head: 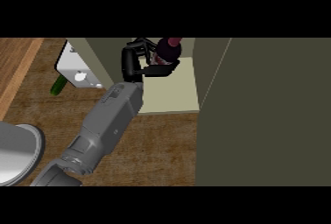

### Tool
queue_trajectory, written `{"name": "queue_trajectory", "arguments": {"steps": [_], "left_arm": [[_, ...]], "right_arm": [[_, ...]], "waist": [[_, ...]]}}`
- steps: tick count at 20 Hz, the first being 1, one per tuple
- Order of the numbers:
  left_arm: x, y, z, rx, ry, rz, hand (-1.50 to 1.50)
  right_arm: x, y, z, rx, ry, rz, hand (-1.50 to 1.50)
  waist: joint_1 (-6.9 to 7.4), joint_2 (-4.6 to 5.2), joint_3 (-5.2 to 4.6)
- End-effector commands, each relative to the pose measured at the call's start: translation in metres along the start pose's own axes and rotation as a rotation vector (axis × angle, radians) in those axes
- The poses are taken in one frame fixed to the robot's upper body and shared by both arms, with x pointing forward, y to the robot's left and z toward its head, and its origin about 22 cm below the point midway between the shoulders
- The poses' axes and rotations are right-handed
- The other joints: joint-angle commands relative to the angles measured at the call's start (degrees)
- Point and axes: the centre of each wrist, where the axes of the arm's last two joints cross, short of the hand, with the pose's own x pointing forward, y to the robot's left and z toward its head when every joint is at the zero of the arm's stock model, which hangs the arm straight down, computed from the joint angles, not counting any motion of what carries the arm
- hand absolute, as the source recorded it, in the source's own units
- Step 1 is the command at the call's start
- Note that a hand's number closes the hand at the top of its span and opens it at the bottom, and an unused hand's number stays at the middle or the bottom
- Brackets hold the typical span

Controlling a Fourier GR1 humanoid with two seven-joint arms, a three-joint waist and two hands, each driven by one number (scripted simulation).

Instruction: Pick up the wine, place it into the cabinet and close the cabinet

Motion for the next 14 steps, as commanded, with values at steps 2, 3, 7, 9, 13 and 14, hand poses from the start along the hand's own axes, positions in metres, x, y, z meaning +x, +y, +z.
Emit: {"name": "queue_trajectory", "arguments": {"steps": [2, 3, 7, 9, 13, 14], "left_arm": [[-0.013, 0.014, 0.003, 0.051, 0.052, 0.096, 1.50], [0.004, -0.001, -0.008, 0.059, 0.074, 0.102, 1.50], [0.003, -0.001, -0.009, 0.046, 0.056, 0.095, 1.50], [-0.002, 0.007, -0.009, 0.065, 0.046, 0.085, 1.50], [-0.002, 0.012, -0.012, 0.054, 0.077, 0.075, 1.50], [-0.019, 0.012, 0.004, 0.050, 0.055, 0.075, 1.50]], "right_arm": [[0.022, 0.014, 0.024, 0.012, -0.044, -0.036, -1.50], [0.007, 0.005, 0.009, 0.024, -0.053, -0.041, -1.50], [0.004, 0.005, 0.015, 0.014, -0.044, -0.028, -1.50], [0.011, 0.001, 0.011, 0.026, -0.044, -0.035, -1.50], [0.018, 0.004, 0.021, 0.046, -0.044, -0.024, -1.50], [0.011, 0.010, 0.012, 0.047, -0.045, -0.030, -1.50]], "waist": [[0.25, -0.09, -0.09], [-0.48, 0.24, -0.06], [-0.44, 0.30, -0.04], [-0.24, 0.33, -0.05], [-0.81, 0.28, -0.04], [-0.61, 0.48, -0.07]]}}
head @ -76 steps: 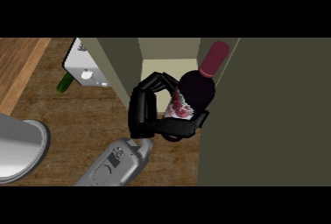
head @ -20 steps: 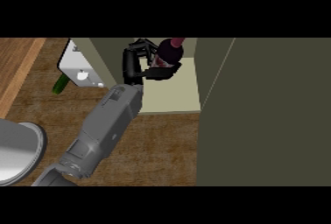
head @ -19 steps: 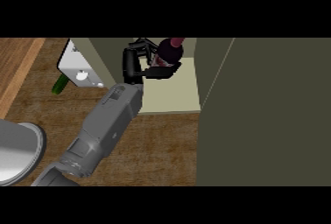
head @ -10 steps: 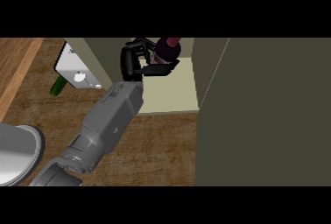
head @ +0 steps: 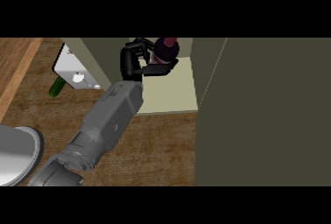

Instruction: Pick up the wine, place it into the cabinet and close the cabinet

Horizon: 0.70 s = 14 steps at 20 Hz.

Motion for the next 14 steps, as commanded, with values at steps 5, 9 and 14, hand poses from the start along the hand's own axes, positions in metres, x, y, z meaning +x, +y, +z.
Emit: {"name": "queue_trajectory", "arguments": {"steps": [5, 9, 14], "left_arm": [[-0.011, 0.018, 0.000, 0.050, 0.043, -0.061, -1.50], [-0.016, 0.036, -0.002, 0.070, 0.034, -0.110, -1.50], [-0.027, 0.020, 0.016, 0.044, 0.036, -0.161, -1.50]], "right_arm": [[0.019, 0.002, 0.009, 0.007, -0.040, -0.007, -1.50], [0.021, 0.005, 0.015, 0.013, -0.052, -0.025, -1.50], [0.005, 0.001, 0.006, 0.002, -0.045, -0.012, -1.50]], "waist": [[0.10, 0.54, -0.31], [-0.23, 0.59, -0.32], [-0.24, 0.79, -0.28]]}}
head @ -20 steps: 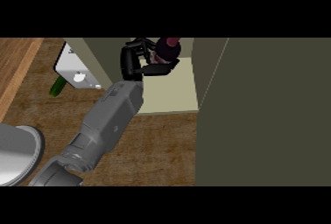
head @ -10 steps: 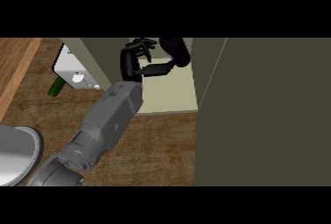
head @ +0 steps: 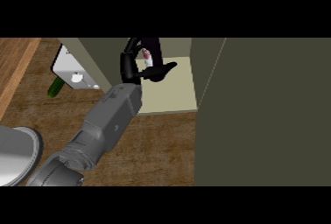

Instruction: Pick up the wine, place it into the cabinet and close the cabinet

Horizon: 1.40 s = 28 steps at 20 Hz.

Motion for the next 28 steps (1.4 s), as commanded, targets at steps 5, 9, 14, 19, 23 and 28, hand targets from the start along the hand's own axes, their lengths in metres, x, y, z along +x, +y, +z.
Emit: {"name": "queue_trajectory", "arguments": {"steps": [5, 9, 14, 19, 23, 28], "left_arm": [[-0.025, 0.027, 0.010, 0.025, 0.031, -0.099, -1.50], [-0.031, 0.032, 0.014, 0.050, 0.022, -0.070, -1.50], [-0.038, 0.032, 0.023, 0.052, -0.007, -0.068, -1.50], [-0.040, 0.037, 0.021, 0.026, -0.033, -0.036, -1.50], [-0.033, 0.033, 0.016, -0.018, -0.032, 0.019, -1.50], [-0.036, 0.035, 0.019, -0.061, -0.020, 0.033, -1.50]], "right_arm": [[0.015, 0.013, 0.003, 0.020, -0.031, -0.007, -1.50], [0.021, 0.006, 0.008, 0.029, -0.021, -0.011, -1.50], [0.014, 0.006, -0.002, 0.036, -0.049, -0.005, -1.50], [0.011, 0.012, 0.001, 0.026, -0.046, -0.017, -1.50], [0.016, 0.014, -0.001, 0.030, -0.033, -0.014, -1.50], [0.004, 0.010, 0.016, 0.013, -0.024, -0.028, -1.50]], "waist": [[-0.32, 0.78, -0.39], [-0.47, 0.74, -0.40], [-0.23, 0.88, -0.39], [-0.10, 0.76, -0.38], [0.25, 0.58, -0.39], [0.55, 0.20, -0.28]]}}
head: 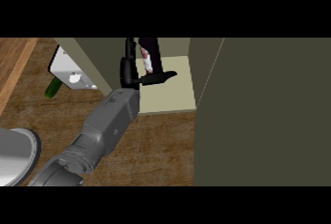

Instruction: Pick up the wine, place it into the cabinet and close the cabinet

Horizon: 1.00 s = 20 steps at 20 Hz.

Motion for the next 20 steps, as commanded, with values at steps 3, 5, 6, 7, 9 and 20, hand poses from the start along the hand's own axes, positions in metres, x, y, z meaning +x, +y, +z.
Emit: {"name": "queue_trajectory", "arguments": {"steps": [3, 5, 6, 7, 9, 20], "left_arm": [[-0.015, 0.011, 0.012, 0.003, 0.046, 0.016, -1.50], [-0.018, 0.013, 0.016, 0.012, 0.028, 0.026, -1.50], [-0.008, 0.006, 0.006, 0.017, 0.045, 0.040, -1.50], [-0.020, 0.015, 0.018, 0.007, 0.052, 0.057, -1.50], [-0.019, 0.014, 0.017, 0.005, 0.049, 0.107, -1.50], [-0.036, 0.023, 0.043, 0.019, 0.069, 0.176, -1.50]], "right_arm": [[0.013, 0.012, -0.003, 0.016, -0.021, -0.027, -1.50], [0.016, 0.009, 0.006, -0.002, -0.040, -0.021, -1.50], [0.009, 0.009, 0.003, 0.023, -0.028, -0.021, -1.50], [0.023, 0.007, 0.010, 0.016, -0.023, -0.024, -1.50], [0.000, 0.010, 0.002, 0.008, -0.020, -0.033, -1.50], [0.011, 0.015, -0.001, 0.019, -0.007, -0.015, -1.50]], "waist": [[0.76, 0.00, -0.22], [0.03, -0.06, -0.20], [-0.08, -0.07, -0.17], [0.48, -0.33, -0.19], [0.78, -0.32, -0.15], [0.86, -1.09, -0.17]]}}
